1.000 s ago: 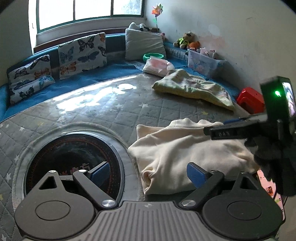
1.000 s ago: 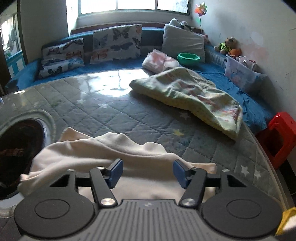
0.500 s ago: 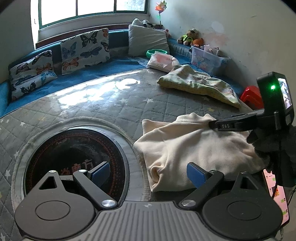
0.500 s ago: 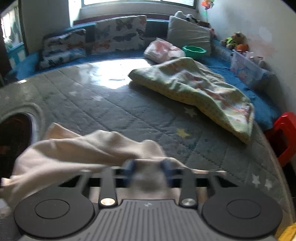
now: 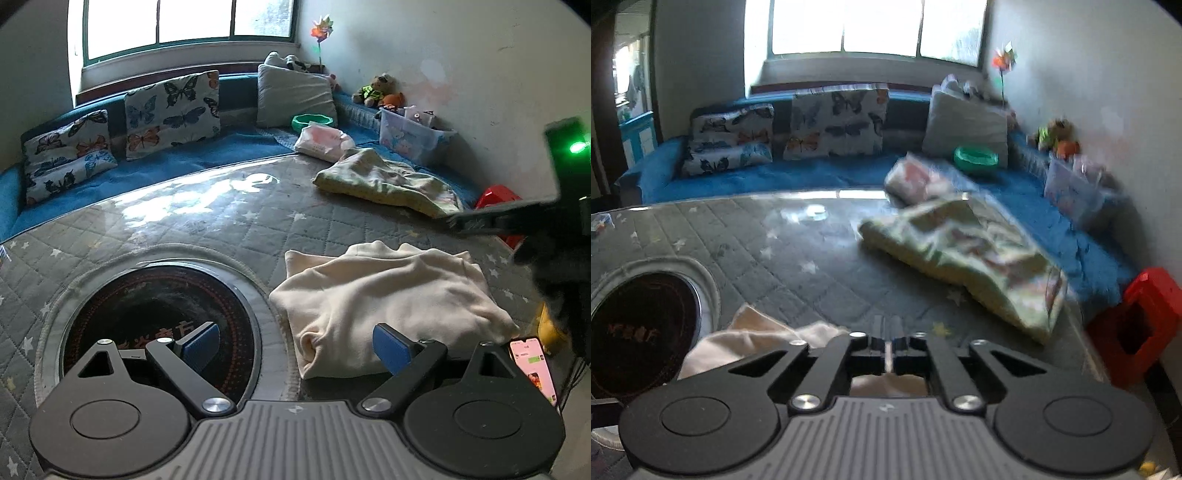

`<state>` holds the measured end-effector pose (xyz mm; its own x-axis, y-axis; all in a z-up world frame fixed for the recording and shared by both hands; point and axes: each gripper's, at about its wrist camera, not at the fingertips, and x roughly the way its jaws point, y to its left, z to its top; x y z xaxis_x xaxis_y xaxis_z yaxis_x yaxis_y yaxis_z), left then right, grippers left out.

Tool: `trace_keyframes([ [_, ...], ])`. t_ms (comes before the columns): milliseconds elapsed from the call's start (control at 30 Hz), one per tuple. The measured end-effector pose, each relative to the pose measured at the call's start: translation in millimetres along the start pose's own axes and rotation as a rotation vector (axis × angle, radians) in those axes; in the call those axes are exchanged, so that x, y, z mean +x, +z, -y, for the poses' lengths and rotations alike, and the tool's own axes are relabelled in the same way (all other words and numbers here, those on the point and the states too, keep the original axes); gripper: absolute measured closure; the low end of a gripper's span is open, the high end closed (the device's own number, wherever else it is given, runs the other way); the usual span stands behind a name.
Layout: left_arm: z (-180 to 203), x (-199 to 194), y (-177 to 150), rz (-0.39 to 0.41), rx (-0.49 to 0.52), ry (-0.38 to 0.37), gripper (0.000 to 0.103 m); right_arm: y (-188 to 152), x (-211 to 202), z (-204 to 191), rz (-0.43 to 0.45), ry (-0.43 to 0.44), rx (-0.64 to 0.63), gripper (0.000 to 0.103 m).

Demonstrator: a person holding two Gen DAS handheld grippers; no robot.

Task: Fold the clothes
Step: 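Close the right gripper on the cream sweater's edge, then lift the sweater with the right gripper and shake it out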

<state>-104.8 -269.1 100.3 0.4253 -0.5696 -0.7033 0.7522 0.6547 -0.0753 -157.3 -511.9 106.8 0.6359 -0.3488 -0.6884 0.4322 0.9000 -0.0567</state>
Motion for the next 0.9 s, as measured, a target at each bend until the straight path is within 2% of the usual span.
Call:
trace_keyframes([
  [67,0.8,3.0,0.2,-0.006,0.007,0.000,0.011,-6.2,15.3,3.4,-0.046,0.016,0.017,0.065],
  [133,-0.3,8.1,0.6,-0.015,0.008,-0.005,0.011,-13.6,29.5,2.3,-0.075,0.024,0.014,0.063],
  [267,-1.2,18.9,-0.3,-0.032,0.006,-0.004,0.011,-24.0,53.2,1.1,-0.120,0.031,0.031,0.047],
  [333,-2.0,23.9,-1.1,-0.042,0.003,-0.001,0.011,-29.1,64.3,-0.3,-0.135,0.025,0.028,0.045],
  [433,-3.9,29.2,-2.9,-0.053,0.000,0.004,0.011,-36.6,74.7,-1.7,-0.142,0.017,0.038,0.046],
  [500,-4.7,30.7,-3.3,-0.059,-0.006,0.007,0.011,-38.4,75.1,-4.2,-0.132,0.013,0.032,0.055],
  [567,-5.2,30.7,-3.6,-0.061,-0.010,0.008,0.011,-38.1,72.7,-7.5,-0.125,0.010,0.016,0.083],
  [600,-4.9,29.1,-3.9,-0.058,-0.010,0.008,0.011,-37.4,70.1,-8.4,-0.120,0.008,0.012,0.089],
  [767,-5.0,16.8,-4.6,-0.040,-0.007,0.010,0.011,-31.5,43.6,-12.5,-0.048,0.003,0.002,0.094],
  [900,-5.3,2.2,-3.4,-0.014,-0.011,0.009,0.011,-11.1,0.4,-19.4,0.064,0.008,-0.018,0.094],
])
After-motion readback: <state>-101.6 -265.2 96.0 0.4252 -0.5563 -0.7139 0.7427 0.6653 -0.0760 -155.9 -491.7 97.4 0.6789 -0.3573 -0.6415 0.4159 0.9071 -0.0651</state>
